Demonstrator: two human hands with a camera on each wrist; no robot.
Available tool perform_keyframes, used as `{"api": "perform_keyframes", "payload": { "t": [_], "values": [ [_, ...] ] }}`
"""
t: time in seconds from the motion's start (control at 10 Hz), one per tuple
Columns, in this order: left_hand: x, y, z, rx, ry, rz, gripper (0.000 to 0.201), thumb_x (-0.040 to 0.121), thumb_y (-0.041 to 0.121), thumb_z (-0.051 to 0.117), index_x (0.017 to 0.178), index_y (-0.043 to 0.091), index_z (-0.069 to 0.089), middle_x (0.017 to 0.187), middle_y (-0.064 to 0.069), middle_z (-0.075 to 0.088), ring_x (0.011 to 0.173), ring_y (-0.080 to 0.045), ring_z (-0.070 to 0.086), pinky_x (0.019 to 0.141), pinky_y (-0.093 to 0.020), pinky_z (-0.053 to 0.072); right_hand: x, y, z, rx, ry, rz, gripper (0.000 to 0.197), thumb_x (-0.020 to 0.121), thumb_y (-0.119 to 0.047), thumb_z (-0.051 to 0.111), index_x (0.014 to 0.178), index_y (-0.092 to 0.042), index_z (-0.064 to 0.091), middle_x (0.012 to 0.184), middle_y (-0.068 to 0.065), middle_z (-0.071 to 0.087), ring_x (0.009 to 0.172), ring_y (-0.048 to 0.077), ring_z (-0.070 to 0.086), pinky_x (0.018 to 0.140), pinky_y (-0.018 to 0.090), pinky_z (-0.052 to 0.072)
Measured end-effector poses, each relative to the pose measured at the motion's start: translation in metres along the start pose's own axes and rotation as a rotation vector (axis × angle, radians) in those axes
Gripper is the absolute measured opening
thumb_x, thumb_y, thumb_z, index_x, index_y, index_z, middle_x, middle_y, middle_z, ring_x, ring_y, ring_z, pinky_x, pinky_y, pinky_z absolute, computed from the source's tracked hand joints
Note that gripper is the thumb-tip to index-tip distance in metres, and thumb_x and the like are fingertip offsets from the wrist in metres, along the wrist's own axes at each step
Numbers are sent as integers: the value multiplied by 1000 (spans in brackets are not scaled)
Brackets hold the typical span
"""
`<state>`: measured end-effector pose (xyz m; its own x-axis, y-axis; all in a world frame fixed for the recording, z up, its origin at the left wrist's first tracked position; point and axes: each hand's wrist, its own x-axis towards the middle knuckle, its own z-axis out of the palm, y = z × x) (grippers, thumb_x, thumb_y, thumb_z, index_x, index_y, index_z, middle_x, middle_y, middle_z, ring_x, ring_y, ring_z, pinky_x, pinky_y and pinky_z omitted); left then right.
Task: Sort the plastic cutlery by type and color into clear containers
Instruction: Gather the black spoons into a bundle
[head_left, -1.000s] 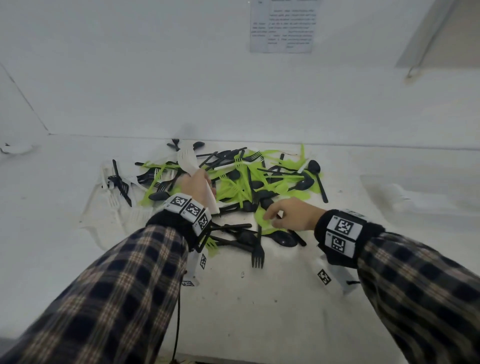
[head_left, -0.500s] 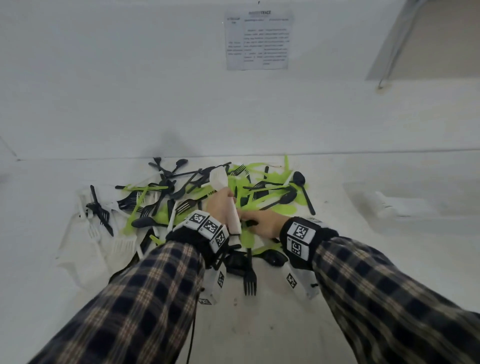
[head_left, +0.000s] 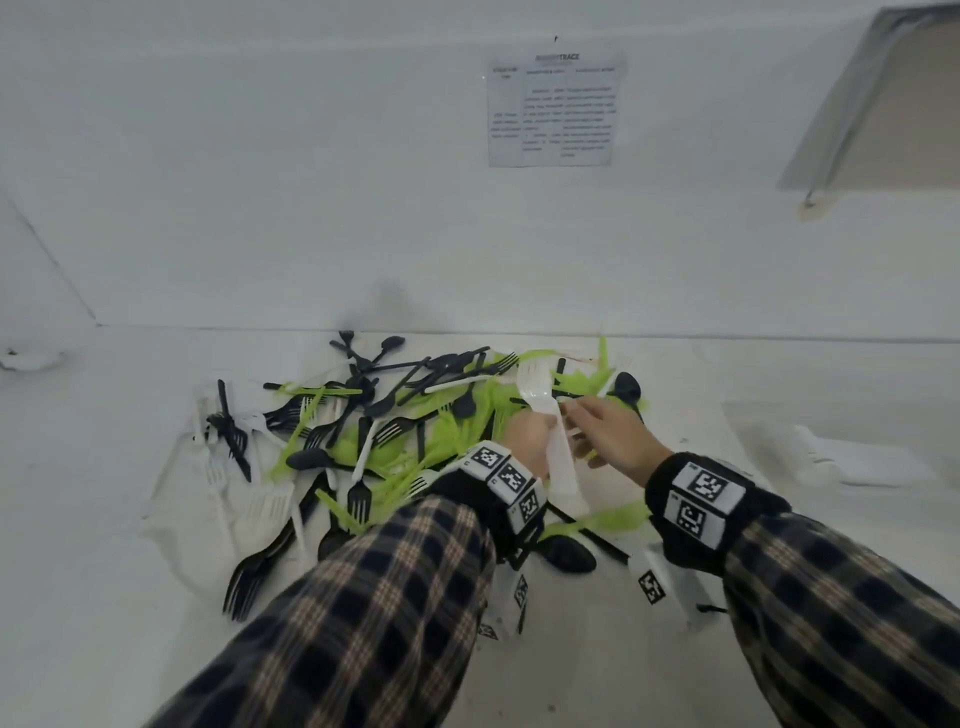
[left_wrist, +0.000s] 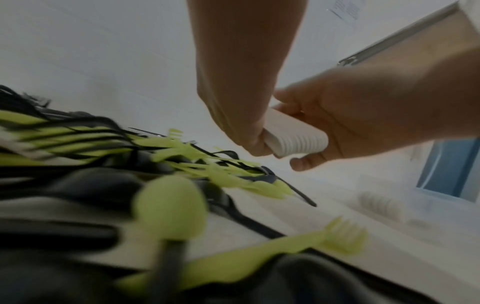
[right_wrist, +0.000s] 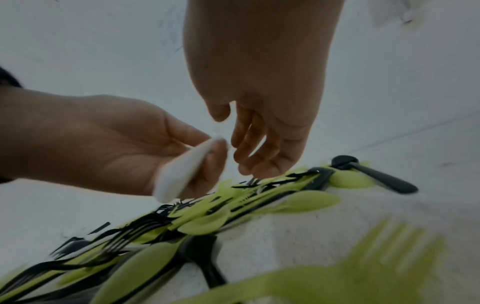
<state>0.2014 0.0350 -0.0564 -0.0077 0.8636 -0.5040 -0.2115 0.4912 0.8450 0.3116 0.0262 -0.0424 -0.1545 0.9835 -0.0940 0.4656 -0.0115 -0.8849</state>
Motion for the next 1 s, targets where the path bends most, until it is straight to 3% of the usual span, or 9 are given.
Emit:
{"api": "perform_keyframes", "payload": {
  "t": [0.1,0.2,0.3,0.4,0.5,0.7,0.8,0.9,1.0],
  "values": [
    [0,-2,20,88,42,46,31,99,13,32,71,24,38,77,4,40,67,-8,41,86,-32,47,1,0,-10,-118,49,-94,28,94,-17,49,91,7,62,77,13,58,68,20,52,56,28,44],
    [-3,1,36,-78,94,38,36,101,9,30,68,25,30,74,6,37,62,-5,37,60,-13,37,1,5,-25,-120,84,-118,26,92,-17,52,86,5,66,72,13,60,67,19,52,60,26,45],
    [-15,-1,55,-271,89,-8,37,100,0,28,70,21,25,80,-1,43,59,-9,43,53,-1,37,-4,10,-47,-87,56,-124,19,94,-17,53,87,-7,67,65,-2,56,56,8,48,45,8,37],
    [-18,-4,85,-337,-6,41,35,102,2,28,75,23,38,78,1,44,60,-4,52,47,-2,39,-7,15,-64,-108,-34,-116,16,94,-22,53,95,-14,66,74,-4,59,61,8,52,57,22,49],
    [-22,-20,106,-232,-10,120,39,102,30,34,122,5,54,116,-17,59,100,-19,63,50,-21,49,-8,21,-78,-154,-73,-87,20,94,-18,51,102,-8,67,91,9,68,74,23,63,73,44,53],
    [-23,-31,142,-154,-5,216,47,103,33,28,130,0,47,132,-10,53,124,-19,47,90,-25,42,-17,26,-118,-223,-61,-77,29,88,-25,60,101,-1,68,95,16,71,93,30,66,90,46,51],
    [-30,-29,168,-144,-141,172,44,103,29,28,138,5,41,138,-13,48,124,-23,48,97,-31,42,-25,28,-149,-306,-34,-83,29,87,-24,60,102,0,67,99,15,69,95,27,65,89,38,51],
    [-34,-26,189,-77,-211,185,49,101,38,30,143,11,36,145,-4,41,136,-22,35,111,-39,22,-33,28,-188,-475,42,-91,33,89,-19,57,107,8,62,108,21,65,102,30,60,88,36,46],
    [-27,-25,205,322,-188,331,57,98,26,46,148,10,24,154,-8,25,142,-22,23,112,-34,20,-44,30,-234,-576,124,-75,30,89,-17,58,110,5,63,113,16,64,106,28,58,93,34,43]
  ]
}}
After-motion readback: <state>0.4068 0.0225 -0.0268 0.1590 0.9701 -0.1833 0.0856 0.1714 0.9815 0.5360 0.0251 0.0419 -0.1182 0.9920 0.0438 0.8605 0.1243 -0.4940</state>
